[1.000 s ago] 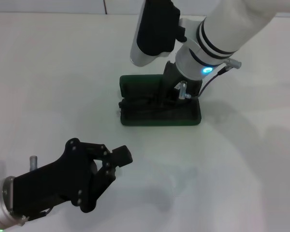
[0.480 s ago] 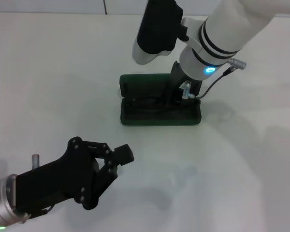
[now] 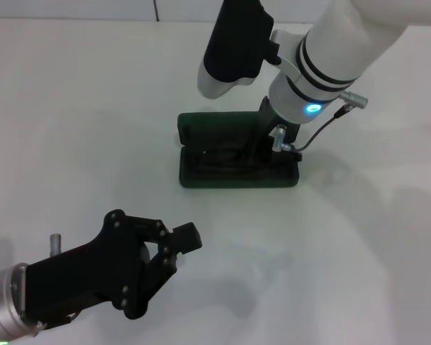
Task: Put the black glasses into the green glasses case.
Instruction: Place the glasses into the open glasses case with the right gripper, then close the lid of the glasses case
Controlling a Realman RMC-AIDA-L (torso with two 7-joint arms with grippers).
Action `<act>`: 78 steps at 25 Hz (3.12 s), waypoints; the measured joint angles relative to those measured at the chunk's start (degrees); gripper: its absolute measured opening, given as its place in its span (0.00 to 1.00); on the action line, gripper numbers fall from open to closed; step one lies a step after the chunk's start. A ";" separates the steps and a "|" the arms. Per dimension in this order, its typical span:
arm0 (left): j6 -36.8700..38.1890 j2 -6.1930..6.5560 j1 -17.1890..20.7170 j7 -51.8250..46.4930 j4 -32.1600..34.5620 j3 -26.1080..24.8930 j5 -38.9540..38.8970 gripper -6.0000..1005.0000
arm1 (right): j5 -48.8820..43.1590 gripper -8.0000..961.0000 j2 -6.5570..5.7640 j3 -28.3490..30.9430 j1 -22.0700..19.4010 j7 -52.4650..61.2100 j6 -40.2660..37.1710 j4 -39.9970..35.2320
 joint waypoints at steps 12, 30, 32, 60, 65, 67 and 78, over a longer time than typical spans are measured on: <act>0.00 0.01 0.36 0.09 0.00 0.00 0.20 0.06 | -2.20 0.15 0.00 -0.49 -0.68 2.49 -0.51 -0.89; 0.51 0.26 0.38 -0.15 0.06 -0.61 -0.15 0.07 | -3.81 0.16 0.00 3.30 -10.42 2.75 -2.92 -14.36; 0.62 0.33 0.33 -0.58 0.28 -1.26 -0.36 0.07 | -3.52 0.16 0.00 4.89 -13.97 2.02 -3.18 -17.56; -34.56 8.40 -29.94 -42.77 11.87 -13.46 29.67 0.23 | 44.99 0.17 -1.18 50.34 -53.12 -61.60 -37.07 -3.72; -40.51 5.55 -31.39 -47.11 11.87 -13.50 34.32 0.23 | 44.09 0.17 -1.08 50.61 -52.58 -62.86 -35.96 -1.28; -43.61 3.95 -31.33 -47.69 11.87 -13.50 35.69 0.22 | 44.01 0.17 -1.11 50.65 -52.26 -63.71 -35.26 -0.59; -47.93 0.41 -31.04 -48.15 12.17 -13.97 38.65 0.20 | 43.79 0.17 -1.37 50.74 -50.72 -65.39 -34.64 2.64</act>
